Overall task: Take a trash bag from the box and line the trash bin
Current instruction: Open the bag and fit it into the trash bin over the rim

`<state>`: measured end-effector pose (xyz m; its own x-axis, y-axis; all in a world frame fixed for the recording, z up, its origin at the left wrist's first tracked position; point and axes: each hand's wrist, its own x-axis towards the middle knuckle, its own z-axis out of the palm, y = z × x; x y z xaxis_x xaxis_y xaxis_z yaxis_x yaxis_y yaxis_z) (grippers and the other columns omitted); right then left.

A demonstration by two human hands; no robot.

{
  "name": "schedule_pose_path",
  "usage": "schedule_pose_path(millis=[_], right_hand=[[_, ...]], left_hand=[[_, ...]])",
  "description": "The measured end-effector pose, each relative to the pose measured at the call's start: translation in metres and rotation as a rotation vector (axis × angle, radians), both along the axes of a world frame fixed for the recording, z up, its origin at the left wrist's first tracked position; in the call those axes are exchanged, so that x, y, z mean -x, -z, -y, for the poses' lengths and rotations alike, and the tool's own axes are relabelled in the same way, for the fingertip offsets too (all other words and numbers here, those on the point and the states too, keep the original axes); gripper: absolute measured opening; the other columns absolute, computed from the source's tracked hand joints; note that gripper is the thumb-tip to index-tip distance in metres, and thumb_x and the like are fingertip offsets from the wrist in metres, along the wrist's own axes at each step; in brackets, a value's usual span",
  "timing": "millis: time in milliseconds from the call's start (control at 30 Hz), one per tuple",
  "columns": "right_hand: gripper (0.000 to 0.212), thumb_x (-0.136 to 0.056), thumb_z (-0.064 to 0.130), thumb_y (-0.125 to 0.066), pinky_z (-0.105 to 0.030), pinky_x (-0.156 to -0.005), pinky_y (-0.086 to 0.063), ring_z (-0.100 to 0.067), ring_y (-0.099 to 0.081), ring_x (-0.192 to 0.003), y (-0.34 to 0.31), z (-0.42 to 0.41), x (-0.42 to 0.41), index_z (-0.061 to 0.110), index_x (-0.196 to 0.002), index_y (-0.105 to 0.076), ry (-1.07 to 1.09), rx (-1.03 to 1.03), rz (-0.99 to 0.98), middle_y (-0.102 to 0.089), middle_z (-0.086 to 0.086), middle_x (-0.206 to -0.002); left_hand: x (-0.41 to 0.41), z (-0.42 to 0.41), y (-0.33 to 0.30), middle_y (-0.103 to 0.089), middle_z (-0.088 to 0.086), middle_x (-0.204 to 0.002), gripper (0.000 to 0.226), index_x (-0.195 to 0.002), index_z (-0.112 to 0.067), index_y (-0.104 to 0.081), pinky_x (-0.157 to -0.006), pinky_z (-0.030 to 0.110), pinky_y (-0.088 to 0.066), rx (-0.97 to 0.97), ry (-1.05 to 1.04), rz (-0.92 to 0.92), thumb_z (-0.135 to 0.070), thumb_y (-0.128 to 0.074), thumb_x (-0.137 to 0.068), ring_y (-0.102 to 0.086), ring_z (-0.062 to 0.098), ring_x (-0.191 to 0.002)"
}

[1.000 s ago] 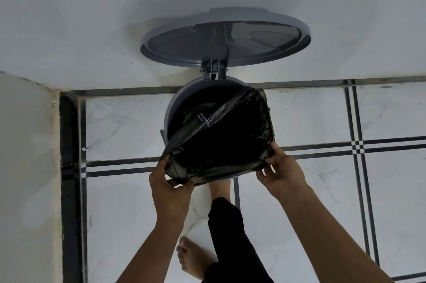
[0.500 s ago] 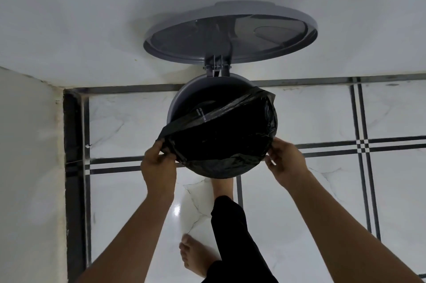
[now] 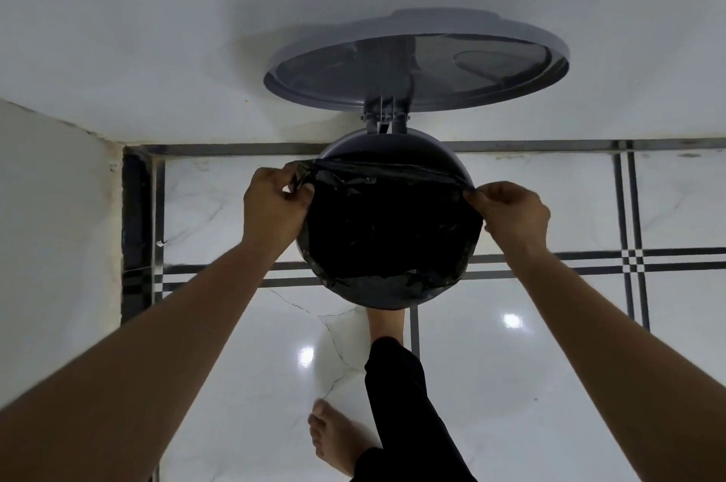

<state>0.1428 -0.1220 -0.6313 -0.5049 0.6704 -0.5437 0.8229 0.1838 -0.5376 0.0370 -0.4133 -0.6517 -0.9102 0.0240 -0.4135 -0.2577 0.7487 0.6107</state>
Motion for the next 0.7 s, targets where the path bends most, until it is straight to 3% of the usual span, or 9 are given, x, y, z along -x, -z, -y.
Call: schedule_pose_path(millis=[100,267,400,500,600,700], right_hand=[[0.005,-0.083,0.033,-0.08,-0.039,-0.09,-0.061,-0.011,-0.069,-0.075,-0.002,-0.008,0.02,0.029,-0.082,-0.078,0.005,0.052,-0.023,-0.075,0.01,-0.078],[0.005,-0.084,0.019,-0.083,-0.029,-0.069,-0.061,-0.013,-0.062,-0.062,-0.005,-0.014,0.046,0.023,-0.084,-0.079,0.002,0.082,-0.027,-0.078,-0.006,-0.086],[0.003,-0.087,0.018,-0.08,-0.033,-0.07,-0.065,-0.015,-0.067,-0.06,-0.002,-0.012,0.064,0.016,-0.089,-0.081,-0.042,0.067,-0.003,-0.078,-0.011,-0.084],[0.014,-0.09,0.013,-0.066,-0.032,-0.076,-0.062,-0.019,-0.074,-0.071,0.003,-0.008,0.069,0.02,-0.086,-0.078,-0.246,-0.108,0.002,-0.078,-0.004,-0.08],[0.019,-0.088,0.008,-0.06,-0.024,-0.074,-0.048,-0.024,-0.069,-0.085,0.003,0.006,0.059,0.019,-0.093,-0.075,-0.475,-0.36,-0.128,-0.074,-0.004,-0.096],[0.029,-0.089,0.017,-0.066,-0.033,-0.074,-0.056,-0.031,-0.068,-0.086,0.002,0.021,0.054,0.016,-0.117,-0.072,-0.68,-0.429,-0.188,-0.066,-0.008,-0.11]], left_hand=[[0.01,-0.008,0.002,-0.062,0.009,-0.116,0.03,-0.12,-0.024,-0.074,-0.09,0.018,-0.036,-0.012,0.039,0.011,-0.033,-0.066,-0.093,-0.061,0.021,-0.109],[0.018,-0.015,0.0,-0.07,0.014,-0.09,0.025,-0.113,-0.022,-0.078,-0.078,0.024,-0.039,0.007,0.136,-0.054,-0.031,-0.064,-0.094,-0.064,0.025,-0.089],[0.026,-0.019,-0.002,-0.073,0.015,-0.107,0.029,-0.12,-0.023,-0.076,-0.091,0.03,-0.048,0.048,0.23,-0.165,-0.029,-0.068,-0.093,-0.068,0.03,-0.103],[0.034,-0.023,-0.004,-0.074,0.014,-0.112,0.029,-0.119,-0.021,-0.076,-0.093,0.031,-0.051,0.06,0.308,-0.258,-0.028,-0.07,-0.092,-0.069,0.029,-0.103],[0.042,-0.03,-0.007,-0.071,0.01,-0.111,0.031,-0.123,-0.021,-0.075,-0.091,0.031,-0.053,0.054,0.351,-0.283,-0.027,-0.069,-0.093,-0.069,0.025,-0.099],[0.046,-0.036,-0.007,-0.072,0.01,-0.108,0.028,-0.12,-0.018,-0.075,-0.09,0.033,-0.056,0.065,0.406,-0.316,-0.023,-0.067,-0.093,-0.07,0.027,-0.096]])
